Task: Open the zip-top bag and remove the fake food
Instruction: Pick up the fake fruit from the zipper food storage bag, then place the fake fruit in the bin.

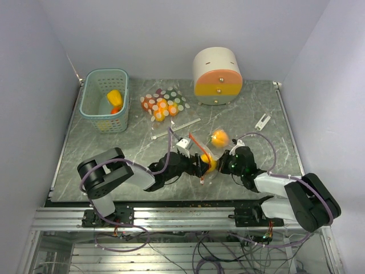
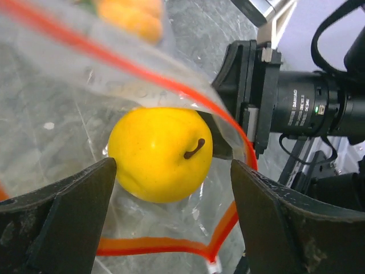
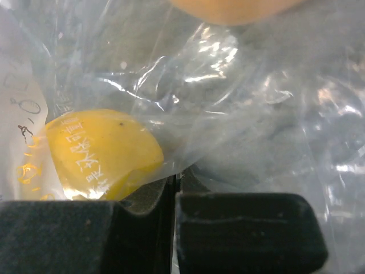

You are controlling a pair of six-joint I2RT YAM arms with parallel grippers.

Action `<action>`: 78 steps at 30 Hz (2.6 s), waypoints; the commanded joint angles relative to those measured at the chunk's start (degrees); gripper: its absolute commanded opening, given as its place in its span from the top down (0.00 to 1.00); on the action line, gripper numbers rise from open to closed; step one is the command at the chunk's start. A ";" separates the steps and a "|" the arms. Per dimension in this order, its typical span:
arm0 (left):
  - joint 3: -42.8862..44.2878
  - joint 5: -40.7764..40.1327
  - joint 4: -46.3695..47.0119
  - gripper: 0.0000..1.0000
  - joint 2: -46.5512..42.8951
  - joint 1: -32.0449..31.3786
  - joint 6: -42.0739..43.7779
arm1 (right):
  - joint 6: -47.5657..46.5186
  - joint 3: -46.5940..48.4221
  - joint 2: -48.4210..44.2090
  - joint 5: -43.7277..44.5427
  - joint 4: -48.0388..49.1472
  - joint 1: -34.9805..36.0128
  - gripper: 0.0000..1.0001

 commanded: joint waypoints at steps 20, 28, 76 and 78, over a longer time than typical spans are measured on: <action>3.45 5.95 9.72 0.01 10.11 -1.15 -3.06 | 0.23 0.39 0.66 -4.37 4.53 2.35 1.00; 1.00 3.63 6.70 0.34 4.78 -1.19 -1.69 | 0.28 -0.66 -0.48 -2.33 3.45 2.56 1.00; 34.97 -23.44 -57.57 0.56 -18.88 51.92 5.95 | -0.42 1.21 6.60 -1.64 6.53 2.62 1.00; 34.60 -22.67 -55.40 0.54 -17.33 53.79 5.50 | -0.89 1.07 6.33 -1.40 5.82 2.64 1.00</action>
